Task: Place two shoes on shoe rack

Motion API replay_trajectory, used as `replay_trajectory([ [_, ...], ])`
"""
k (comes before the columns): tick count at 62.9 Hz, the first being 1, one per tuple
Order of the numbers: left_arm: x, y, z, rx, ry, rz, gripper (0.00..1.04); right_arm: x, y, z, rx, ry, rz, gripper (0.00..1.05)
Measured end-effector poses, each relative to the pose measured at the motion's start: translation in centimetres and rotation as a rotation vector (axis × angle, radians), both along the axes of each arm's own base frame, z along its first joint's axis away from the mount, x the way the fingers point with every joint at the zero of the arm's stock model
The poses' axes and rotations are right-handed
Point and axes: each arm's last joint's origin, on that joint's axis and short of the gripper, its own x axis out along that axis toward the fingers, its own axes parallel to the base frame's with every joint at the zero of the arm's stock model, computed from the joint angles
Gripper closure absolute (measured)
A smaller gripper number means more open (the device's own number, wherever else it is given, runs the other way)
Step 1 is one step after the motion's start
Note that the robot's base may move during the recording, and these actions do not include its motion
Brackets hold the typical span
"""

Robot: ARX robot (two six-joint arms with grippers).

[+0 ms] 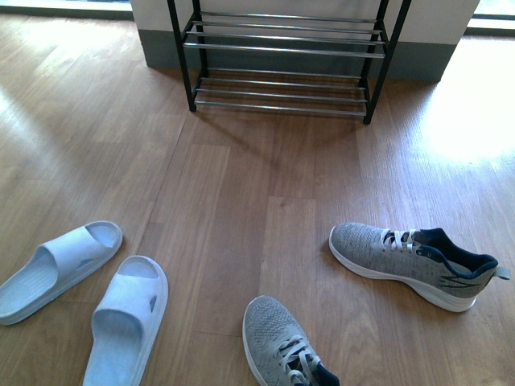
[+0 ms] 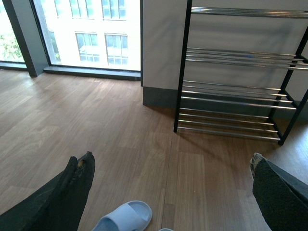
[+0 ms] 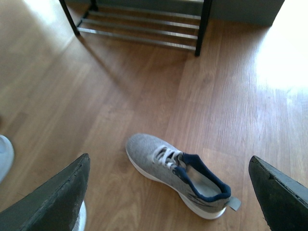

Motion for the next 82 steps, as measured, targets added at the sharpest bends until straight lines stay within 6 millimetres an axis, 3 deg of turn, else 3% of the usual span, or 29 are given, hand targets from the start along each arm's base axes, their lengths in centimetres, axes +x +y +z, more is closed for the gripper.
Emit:
replay_trajectory([
  [8, 0.0, 0.0, 0.0, 0.0, 0.0, 0.0, 0.09, 3.5, -0.3, -4.7, -0.094, 0.131, 0.034, 0.09],
  [20, 0.0, 0.0, 0.0, 0.0, 0.0, 0.0, 0.09, 6.5, -1.1, -11.0, -0.202, 0.279, 0.1, 0.09],
  [40, 0.0, 0.0, 0.0, 0.0, 0.0, 0.0, 0.09, 9.3, -1.4, -17.7, -0.295, 0.418, 0.232, 0.09],
  [63, 0.0, 0.0, 0.0, 0.0, 0.0, 0.0, 0.09, 12.0, -2.2, -20.3, -0.307, 0.438, 0.214, 0.09],
  [82, 0.0, 0.0, 0.0, 0.0, 0.0, 0.0, 0.09, 11.6, -2.1, -21.5, -0.298, 0.502, 0.249, 0.09],
])
